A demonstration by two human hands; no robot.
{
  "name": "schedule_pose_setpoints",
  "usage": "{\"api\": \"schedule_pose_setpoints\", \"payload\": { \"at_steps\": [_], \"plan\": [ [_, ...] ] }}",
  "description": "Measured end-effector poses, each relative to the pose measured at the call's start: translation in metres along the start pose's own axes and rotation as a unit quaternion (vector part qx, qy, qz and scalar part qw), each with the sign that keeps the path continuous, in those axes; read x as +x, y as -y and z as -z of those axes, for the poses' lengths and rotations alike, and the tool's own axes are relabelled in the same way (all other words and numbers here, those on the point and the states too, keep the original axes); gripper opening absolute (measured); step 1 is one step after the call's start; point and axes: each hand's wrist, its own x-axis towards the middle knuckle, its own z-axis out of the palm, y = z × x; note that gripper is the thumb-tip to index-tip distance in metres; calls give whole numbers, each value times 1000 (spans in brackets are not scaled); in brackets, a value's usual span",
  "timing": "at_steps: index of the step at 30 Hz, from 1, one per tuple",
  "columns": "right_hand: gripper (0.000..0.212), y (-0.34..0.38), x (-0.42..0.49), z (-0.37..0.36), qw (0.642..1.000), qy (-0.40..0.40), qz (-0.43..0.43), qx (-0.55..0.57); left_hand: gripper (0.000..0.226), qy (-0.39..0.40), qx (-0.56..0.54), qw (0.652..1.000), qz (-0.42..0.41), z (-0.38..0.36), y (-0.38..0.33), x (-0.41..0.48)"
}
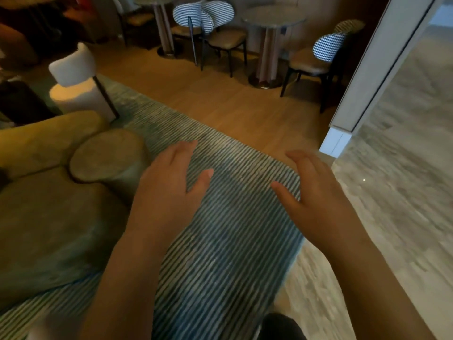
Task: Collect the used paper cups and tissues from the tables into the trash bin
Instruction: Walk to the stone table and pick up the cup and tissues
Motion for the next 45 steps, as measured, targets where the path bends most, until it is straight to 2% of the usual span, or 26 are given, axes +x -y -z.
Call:
{"api": "schedule_pose_setpoints", "payload": {
  "at_steps": [4,8,13,20,23,29,34,37,45],
  "plan": [
    [62,-70,92,1,998,-7,-46,30,57,-2,11,1000,-13,-46,-19,105],
    [63,-123,196,2,999,5,-32,22,53,-17,36,999,-14,-84,-34,210],
    [63,-150,322,6,999,35,-4,33,54,-20,56,998,-8,-107,-37,314],
    [60,-148,468,-44,992,92,56,71,58,-9,88,993,73,-118,17,422],
    [59,-140,537,-78,989,102,74,78,56,-8,96,992,84,-125,53,479],
    [55,-113,690,-130,990,85,117,-8,58,-59,67,988,128,-125,122,612],
    [58,-89,809,-141,986,64,155,-2,57,-62,84,989,108,-121,157,733],
    [58,-91,863,-148,981,78,177,30,56,-48,90,989,103,-125,172,798],
    [59,-139,1044,-202,987,79,131,43,58,-2,126,987,100,-175,220,990]
  ]
}}
